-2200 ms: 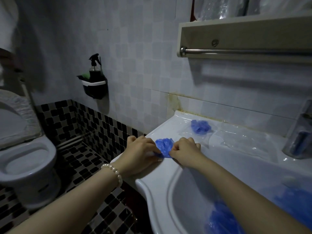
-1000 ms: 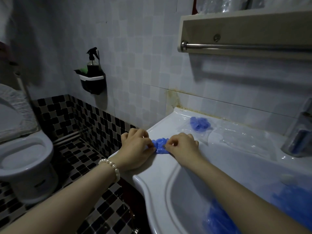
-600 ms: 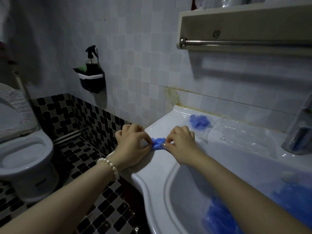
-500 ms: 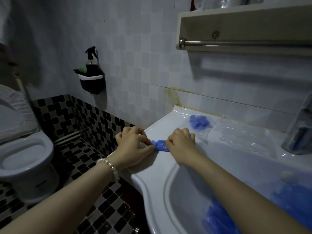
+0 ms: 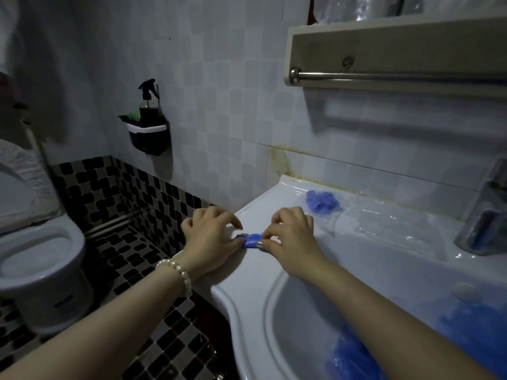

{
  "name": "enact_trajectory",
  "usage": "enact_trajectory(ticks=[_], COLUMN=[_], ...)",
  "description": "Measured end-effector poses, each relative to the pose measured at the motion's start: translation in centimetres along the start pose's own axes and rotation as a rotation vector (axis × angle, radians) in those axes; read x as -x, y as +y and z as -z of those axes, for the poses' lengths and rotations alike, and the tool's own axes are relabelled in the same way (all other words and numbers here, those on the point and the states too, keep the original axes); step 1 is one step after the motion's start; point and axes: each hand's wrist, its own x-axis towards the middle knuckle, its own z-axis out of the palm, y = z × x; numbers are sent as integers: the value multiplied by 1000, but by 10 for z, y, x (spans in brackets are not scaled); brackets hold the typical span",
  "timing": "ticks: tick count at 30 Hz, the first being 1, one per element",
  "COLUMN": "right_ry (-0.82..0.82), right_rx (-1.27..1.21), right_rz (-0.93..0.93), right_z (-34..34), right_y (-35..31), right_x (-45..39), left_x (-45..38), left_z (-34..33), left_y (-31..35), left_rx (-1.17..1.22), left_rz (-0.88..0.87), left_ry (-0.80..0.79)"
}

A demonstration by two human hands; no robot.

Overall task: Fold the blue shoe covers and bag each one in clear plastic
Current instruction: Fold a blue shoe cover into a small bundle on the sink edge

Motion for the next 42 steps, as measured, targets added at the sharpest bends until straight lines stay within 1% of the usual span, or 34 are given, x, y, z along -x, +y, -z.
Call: enact_trajectory(ticks=[3,7,8,10,12,14,15,16,18,20,22,23,25,27,30,32,33,34,36,37,39,42], right_ry=[-86,-178,-161,-58,74,175,208,199,91,-12,-40,-40,-46,-70,-105,-94,-64,-27,11,26,8,-30], right_rx=[-16,11,20,22,-5,19,46,63,16,-55,-66,-76,-61,-29,81,116,6,-202,-699,-875,-1118,-1318], right_rz=[-99,-273,-301,-319,-266,-102,-26,27,34,-14,-16,-19,-28,-40,-19,-53,-123,-219,-388,-455,-578,-690], right_z=[-1,-2,-2,-2,-5,-9,-11,-12,-7,-3,-2,-2,-2,-1,3,6,9,14,25,32,42,50], right_y=[-3,-7,-9,-10,-11,-12,-11,-9,-7,-1,1,0,-2,-1,-3,-7,-9,-10,-8,-5,2,18], right_x=[-8,-14,-15,-12,-5,1,2,3,2,-1,-3,-3,-3,-2,3,7,8,8,7,7,10,15], left_x=[3,1,0,-4,-7,-8,-8,-8,-6,-5,-3,-2,3,3,1,2,1,0,-3,-6,-9,-12], left_z=[0,-1,-2,-2,-3,-5,-6,-6,-5,-4,-6,-7,-8,-8,-11,-11,-11,-9,-3,1,8,6], left_y=[-3,-1,0,1,2,2,1,1,0,-1,-4,-6,-8,-9,-9,-4,0,5,18,26,41,62], left_rx=[-65,-76,-75,-64,-54,-62,-59,-48,-8,-43,-111,-124,-116,-103,-124,-103,-50,39,361,549,824,996], left_rz=[-104,-105,-91,-50,-14,9,20,30,30,-41,-195,-264,-343,-368,-444,-463,-428,-357,-220,-185,-96,-29], left_ry=[48,-1,-26,-103,-169,-176,-151,-109,-25,25,120,143,156,160,151,79,41,-29,-209,-254,-350,-468])
